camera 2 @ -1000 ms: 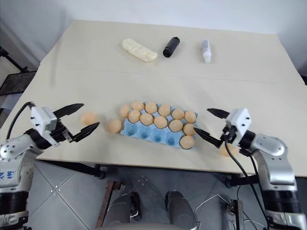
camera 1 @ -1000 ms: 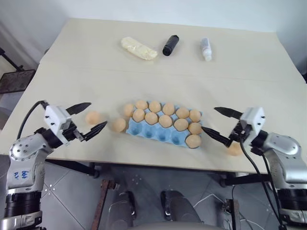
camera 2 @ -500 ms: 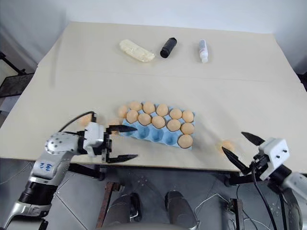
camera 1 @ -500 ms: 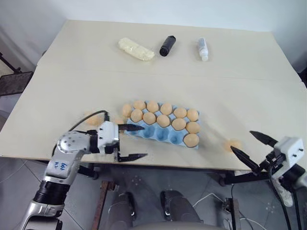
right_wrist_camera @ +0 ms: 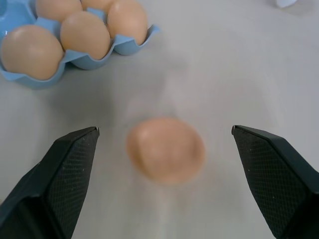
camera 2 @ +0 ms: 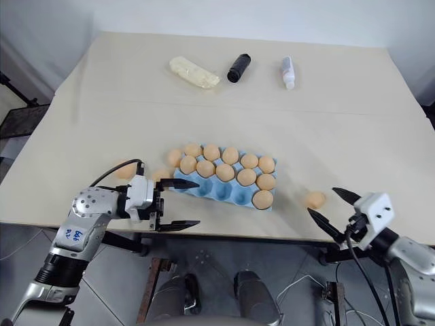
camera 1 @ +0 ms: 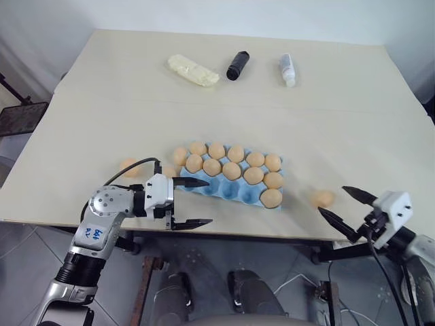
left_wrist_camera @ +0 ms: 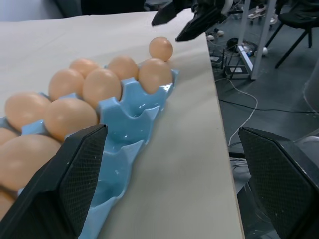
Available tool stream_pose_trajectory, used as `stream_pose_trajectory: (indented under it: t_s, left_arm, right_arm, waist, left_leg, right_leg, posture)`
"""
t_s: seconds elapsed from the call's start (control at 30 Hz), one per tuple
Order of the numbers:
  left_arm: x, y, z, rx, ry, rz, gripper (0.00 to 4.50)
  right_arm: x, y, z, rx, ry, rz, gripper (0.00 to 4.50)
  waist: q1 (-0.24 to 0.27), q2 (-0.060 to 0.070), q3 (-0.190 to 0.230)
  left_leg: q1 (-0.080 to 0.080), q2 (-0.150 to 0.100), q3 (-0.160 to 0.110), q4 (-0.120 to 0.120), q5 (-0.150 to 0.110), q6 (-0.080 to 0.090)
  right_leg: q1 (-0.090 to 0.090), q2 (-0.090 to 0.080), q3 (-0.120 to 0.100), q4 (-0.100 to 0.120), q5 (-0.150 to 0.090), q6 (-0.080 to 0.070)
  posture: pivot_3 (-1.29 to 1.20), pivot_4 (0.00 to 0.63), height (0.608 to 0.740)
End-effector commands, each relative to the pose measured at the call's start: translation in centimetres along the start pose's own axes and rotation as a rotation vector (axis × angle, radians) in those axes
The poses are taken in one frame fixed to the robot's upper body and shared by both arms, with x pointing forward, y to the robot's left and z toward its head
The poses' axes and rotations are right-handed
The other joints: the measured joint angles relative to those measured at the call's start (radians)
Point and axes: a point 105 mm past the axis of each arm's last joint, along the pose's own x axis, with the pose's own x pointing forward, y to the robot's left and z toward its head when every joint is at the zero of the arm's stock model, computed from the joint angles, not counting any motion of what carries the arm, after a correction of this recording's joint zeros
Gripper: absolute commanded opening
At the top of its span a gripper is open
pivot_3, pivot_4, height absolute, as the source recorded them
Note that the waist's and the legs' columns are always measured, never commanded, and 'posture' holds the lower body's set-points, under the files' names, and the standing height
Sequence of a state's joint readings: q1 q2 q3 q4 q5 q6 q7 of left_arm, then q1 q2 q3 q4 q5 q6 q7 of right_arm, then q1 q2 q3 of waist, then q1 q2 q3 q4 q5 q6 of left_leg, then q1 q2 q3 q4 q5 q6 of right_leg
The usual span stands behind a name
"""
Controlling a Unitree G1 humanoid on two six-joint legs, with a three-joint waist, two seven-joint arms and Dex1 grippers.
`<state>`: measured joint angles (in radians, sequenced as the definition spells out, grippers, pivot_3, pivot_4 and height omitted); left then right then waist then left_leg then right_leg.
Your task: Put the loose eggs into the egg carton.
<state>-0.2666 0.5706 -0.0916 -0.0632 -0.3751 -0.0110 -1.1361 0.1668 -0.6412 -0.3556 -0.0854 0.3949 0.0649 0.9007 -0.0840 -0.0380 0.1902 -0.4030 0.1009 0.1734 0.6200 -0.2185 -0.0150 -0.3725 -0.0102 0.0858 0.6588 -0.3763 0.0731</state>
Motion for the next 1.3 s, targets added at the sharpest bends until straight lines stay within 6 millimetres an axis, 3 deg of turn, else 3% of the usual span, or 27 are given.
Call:
stream_pose_trajectory:
  t_s: [0.03, 0.13, 0.23, 0.4, 0.5, 0.67, 0.83, 1.1, 1.3]
  left_arm:
    - [-0.8, 0.2, 0.6, 0.037, 0.007, 0.039, 4.49]
    - [-1.2, 0.3, 0.7, 0.035, 0.012, 0.066, 4.49]
    - [-1.4, 0.3, 0.7, 0.036, 0.019, 0.079, 4.50]
    - [-1.8, 0.5, 0.7, 0.031, 0.024, 0.118, 4.50]
    - [-2.2, 0.7, 0.5, 0.028, 0.030, 0.142, 4.50]
    - [-3.7, 1.4, 0.4, 0.024, 0.044, 0.225, 4.50]
    - [-5.3, 1.8, -0.1, 0.006, 0.062, 0.295, 4.50]
    - [-6.1, 1.8, -0.7, -0.006, 0.084, 0.327, 4.50]
    - [-6.5, 1.8, -0.7, -0.009, 0.091, 0.351, 4.50]
  right_arm:
    - [0.7, -0.6, -0.5, -0.013, 0.011, 0.026, 4.50]
    - [1.5, -1.0, -0.7, -0.016, -0.004, 0.031, 4.50]
    - [2.3, -1.2, -0.8, -0.024, -0.022, 0.035, 3.91]
    - [3.2, -1.2, -0.5, -0.032, -0.069, 0.036, 2.35]
    - [3.3, -1.2, -0.4, -0.038, -0.074, 0.038, 1.98]
    - [3.7, -0.1, 3.2, -0.061, -0.168, 0.095, 1.98]
    - [5.2, 3.0, 7.4, -0.031, -0.276, 0.239, 1.98]
    - [8.2, 7.7, 8.3, -0.004, -0.306, 0.382, 1.98]
    - [8.9, 9.6, 8.2, 0.006, -0.302, 0.455, 1.98]
  waist:
    - [0.000, 0.000, 0.000]
    - [0.000, 0.000, 0.000]
    - [0.000, 0.000, 0.000]
    - [0.000, 0.000, 0.000]
    - [0.000, 0.000, 0.000]
    - [-0.002, 0.001, 0.000]
    - [-0.002, 0.001, 0.000]
    - [0.002, 0.001, 0.000]
    - [0.001, 0.001, 0.000]
  left_leg:
    - [0.000, 0.000, 0.000, 0.000, 0.000, -0.001]
    - [0.000, 0.000, 0.000, 0.000, 0.000, -0.001]
    - [0.000, 0.000, 0.000, 0.001, 0.001, -0.001]
    - [0.000, 0.000, 0.000, 0.001, 0.001, -0.001]
    - [0.000, 0.000, 0.000, 0.001, 0.001, -0.001]
    - [0.000, 0.001, 0.000, 0.001, 0.001, -0.001]
    - [0.000, 0.001, 0.000, 0.001, 0.000, -0.002]
    - [-0.002, 0.001, 0.000, 0.000, -0.001, -0.002]
    - [-0.002, 0.001, 0.001, 0.000, -0.001, -0.001]
  right_leg:
    - [0.000, 0.000, 0.000, 0.000, 0.000, 0.000]
    - [0.000, 0.000, 0.000, 0.000, 0.000, 0.000]
    - [0.000, 0.000, 0.000, 0.000, 0.000, 0.000]
    - [0.000, 0.000, 0.000, 0.001, 0.000, 0.000]
    - [0.000, 0.000, 0.000, 0.001, 0.000, 0.000]
    - [0.000, 0.000, 0.000, 0.001, 0.000, 0.000]
    - [-0.001, 0.000, 0.000, 0.002, 0.000, 0.000]
    - [-0.002, -0.001, -0.001, 0.001, 0.000, 0.000]
    - [-0.002, -0.001, -0.001, 0.000, 0.000, 0.000]
  posture:
    - [0.00, 0.150, 0.740]
    - [0.00, 0.150, 0.740]
    - [0.00, 0.150, 0.740]
    - [0.00, 0.150, 0.740]
    - [0.00, 0.150, 0.740]
    - [0.00, 0.150, 0.740]
    - [0.00, 0.150, 0.740]
    - [0.00, 0.150, 0.740]
    - [0.00, 0.150, 0.740]
